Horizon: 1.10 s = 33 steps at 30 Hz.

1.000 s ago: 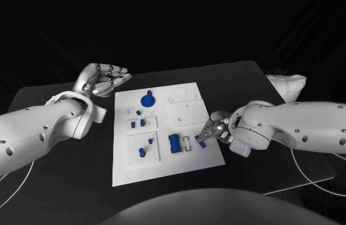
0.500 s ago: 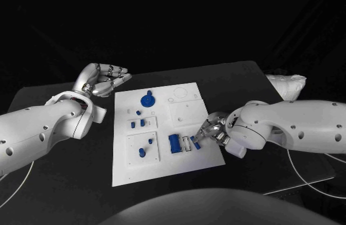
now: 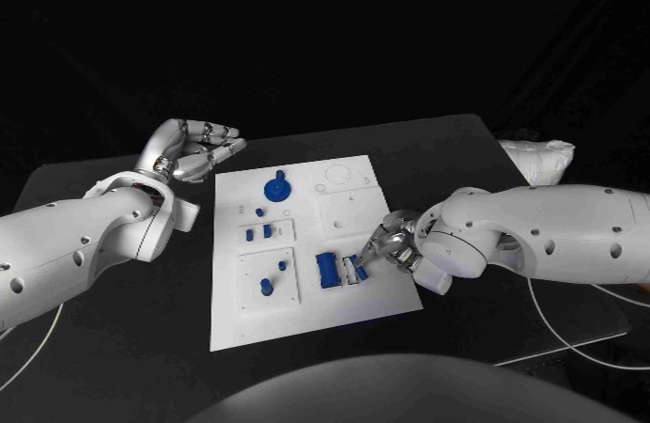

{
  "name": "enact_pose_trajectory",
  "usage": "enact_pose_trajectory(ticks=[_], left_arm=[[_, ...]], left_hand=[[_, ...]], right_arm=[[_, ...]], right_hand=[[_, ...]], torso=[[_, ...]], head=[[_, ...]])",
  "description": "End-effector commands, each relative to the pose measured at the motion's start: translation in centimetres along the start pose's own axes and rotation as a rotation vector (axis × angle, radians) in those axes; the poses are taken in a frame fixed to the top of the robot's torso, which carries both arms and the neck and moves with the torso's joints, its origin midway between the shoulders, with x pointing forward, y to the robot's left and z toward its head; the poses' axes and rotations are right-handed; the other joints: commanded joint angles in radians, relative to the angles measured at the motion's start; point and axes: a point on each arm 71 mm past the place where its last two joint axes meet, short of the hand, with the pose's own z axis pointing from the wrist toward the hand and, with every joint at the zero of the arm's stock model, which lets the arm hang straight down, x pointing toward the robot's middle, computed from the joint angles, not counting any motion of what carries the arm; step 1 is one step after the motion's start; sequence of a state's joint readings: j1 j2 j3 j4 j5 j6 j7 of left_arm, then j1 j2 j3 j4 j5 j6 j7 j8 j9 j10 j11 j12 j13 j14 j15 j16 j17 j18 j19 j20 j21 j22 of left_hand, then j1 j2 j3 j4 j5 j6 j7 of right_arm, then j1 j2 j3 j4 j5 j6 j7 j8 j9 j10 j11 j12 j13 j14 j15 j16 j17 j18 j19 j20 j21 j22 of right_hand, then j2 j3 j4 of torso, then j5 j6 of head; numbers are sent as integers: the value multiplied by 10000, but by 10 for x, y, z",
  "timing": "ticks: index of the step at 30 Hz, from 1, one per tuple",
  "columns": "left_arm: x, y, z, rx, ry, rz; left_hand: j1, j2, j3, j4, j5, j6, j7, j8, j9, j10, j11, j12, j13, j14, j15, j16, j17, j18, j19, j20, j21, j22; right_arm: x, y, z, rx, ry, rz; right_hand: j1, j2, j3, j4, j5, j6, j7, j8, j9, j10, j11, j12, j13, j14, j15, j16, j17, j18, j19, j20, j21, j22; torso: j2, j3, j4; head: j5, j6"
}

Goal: Assemble the parts on the task board

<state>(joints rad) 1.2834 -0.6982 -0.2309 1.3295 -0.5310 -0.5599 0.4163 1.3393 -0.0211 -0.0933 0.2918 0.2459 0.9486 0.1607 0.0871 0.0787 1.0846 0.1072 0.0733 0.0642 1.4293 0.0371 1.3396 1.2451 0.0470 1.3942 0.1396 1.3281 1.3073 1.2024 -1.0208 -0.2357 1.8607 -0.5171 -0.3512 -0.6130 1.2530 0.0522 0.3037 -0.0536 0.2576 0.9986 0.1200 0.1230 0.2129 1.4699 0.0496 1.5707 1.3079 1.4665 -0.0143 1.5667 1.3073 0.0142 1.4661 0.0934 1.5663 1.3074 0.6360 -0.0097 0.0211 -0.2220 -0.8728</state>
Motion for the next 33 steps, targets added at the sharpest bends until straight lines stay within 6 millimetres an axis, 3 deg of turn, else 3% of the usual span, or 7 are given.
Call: enact_pose_trajectory(ticks=[1, 18, 33], left_arm=[[2, -2, 1, 93, 143, -47], [2, -2, 1, 87, 152, -45], [4, -2, 1, 94, 194, -64]], left_hand=[[8, 121, -75, -2, 51, 11, 31, -45, -10, 70, -8, -11, 15, 79, -25, -22, 0, 106, 61, 7, -63, 1781], [8, 121, -75, -2, 51, 11, 31, -45, -10, 70, -8, -11, 15, 79, -25, -22, 0, 106, 61, 7, -63, 1781], [38, 161, -113, -2, 50, 19, 29, -57, -9, 81, -11, -13, 14, 81, -28, -22, 4, 106, 64, 3, -78, 1786]], right_arm=[[3, 0, 1, 74, 313, 128], [5, 1, 3, 194, 474, 104], [7, 1, 4, 385, 637, -46]], right_hand=[[-37, -45, -23, 13, -31, 76, 27, -8, -5, 1009, 15, 1, 2629, 1043, -43, 41, 2635, -142, 1047, 6, 45, 2634], [-47, -54, -29, 14, -47, 81, 28, -25, -23, 1009, 16, 1, 2629, 1043, -45, 41, 2635, -142, 1047, 6, 45, 2634], [-367, -229, -282, 195, -219, 35, 94, -256, -238, 1009, 68, 1, 2629, 1043, -31, 41, 2635, -142, 1047, 11, 45, 2634]], torso=[[8, 1, 1], [3, -1, -2], [-1, 2, 3]], head=[[6, 2], [4, 2], [10, 2]])
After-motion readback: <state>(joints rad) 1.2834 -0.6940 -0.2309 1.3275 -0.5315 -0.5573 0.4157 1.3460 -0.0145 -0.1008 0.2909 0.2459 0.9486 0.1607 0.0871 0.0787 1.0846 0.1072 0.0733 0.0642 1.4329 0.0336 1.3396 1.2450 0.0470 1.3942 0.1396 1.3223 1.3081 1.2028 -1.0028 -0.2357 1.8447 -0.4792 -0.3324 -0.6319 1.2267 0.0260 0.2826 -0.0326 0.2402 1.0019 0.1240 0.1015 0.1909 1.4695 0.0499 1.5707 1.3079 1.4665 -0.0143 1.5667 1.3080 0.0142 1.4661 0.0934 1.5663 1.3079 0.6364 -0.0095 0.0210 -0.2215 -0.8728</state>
